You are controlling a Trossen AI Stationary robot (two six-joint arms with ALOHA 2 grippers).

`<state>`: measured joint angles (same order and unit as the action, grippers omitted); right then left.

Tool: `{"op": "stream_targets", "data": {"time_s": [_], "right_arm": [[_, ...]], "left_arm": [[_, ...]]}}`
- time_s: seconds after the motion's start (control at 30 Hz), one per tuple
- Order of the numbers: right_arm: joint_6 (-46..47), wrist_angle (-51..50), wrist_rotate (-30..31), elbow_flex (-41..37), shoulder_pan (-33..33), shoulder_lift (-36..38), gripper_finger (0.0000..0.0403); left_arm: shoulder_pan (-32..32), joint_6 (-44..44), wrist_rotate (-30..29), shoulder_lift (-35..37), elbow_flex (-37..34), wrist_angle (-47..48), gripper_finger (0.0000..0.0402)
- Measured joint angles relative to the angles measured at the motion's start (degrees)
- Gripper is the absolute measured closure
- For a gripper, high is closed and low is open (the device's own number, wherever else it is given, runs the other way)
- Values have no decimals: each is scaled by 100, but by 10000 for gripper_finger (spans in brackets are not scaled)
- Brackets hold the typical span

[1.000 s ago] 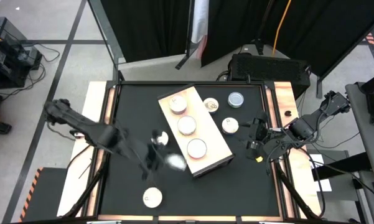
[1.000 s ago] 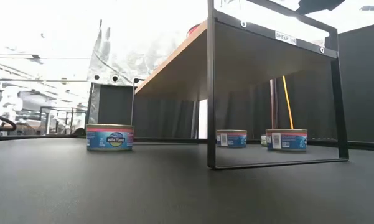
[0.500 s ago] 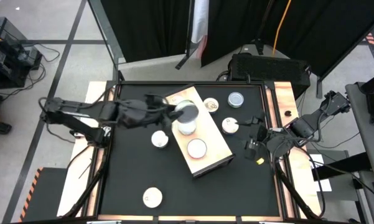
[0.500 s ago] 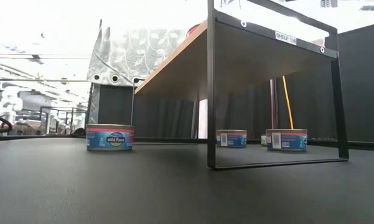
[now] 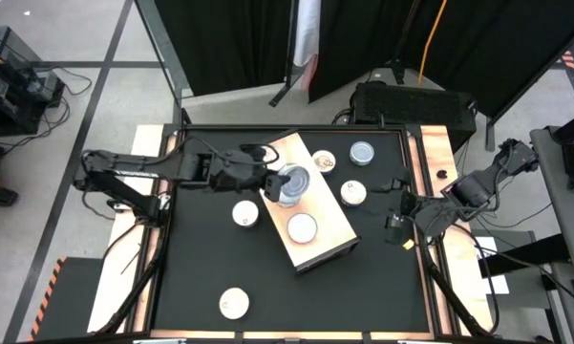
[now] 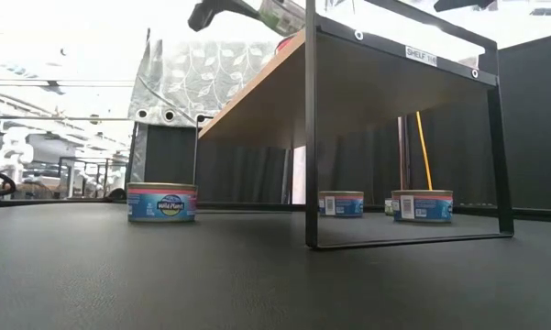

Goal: Stack canned seafood by type on shelf
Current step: Stack the green tuna can on top of the green tuna can on the shelf

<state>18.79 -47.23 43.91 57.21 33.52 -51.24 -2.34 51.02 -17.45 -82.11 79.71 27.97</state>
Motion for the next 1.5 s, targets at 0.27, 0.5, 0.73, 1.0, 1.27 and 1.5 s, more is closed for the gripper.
{"op": "stream_targets", "data": {"time_s": [0.27,0.5,0.73,1.0,1.27,1.5], "right_arm": [[91,-635,-84,0,0,123,149],[152,-847,-82,0,0,129,149],[150,-845,-229,0,0,127,149],[151,-843,-229,0,0,127,149],[152,-842,-226,0,0,127,149],[152,-841,-226,0,0,127,149]], "left_arm": [[45,315,61,-96,-65,2,247],[49,220,-83,-463,-65,207,247],[43,269,-78,-483,-65,401,246],[45,371,87,-457,-65,569,246],[45,438,34,-450,-54,819,246],[45,421,60,-452,-55,896,221]]}}
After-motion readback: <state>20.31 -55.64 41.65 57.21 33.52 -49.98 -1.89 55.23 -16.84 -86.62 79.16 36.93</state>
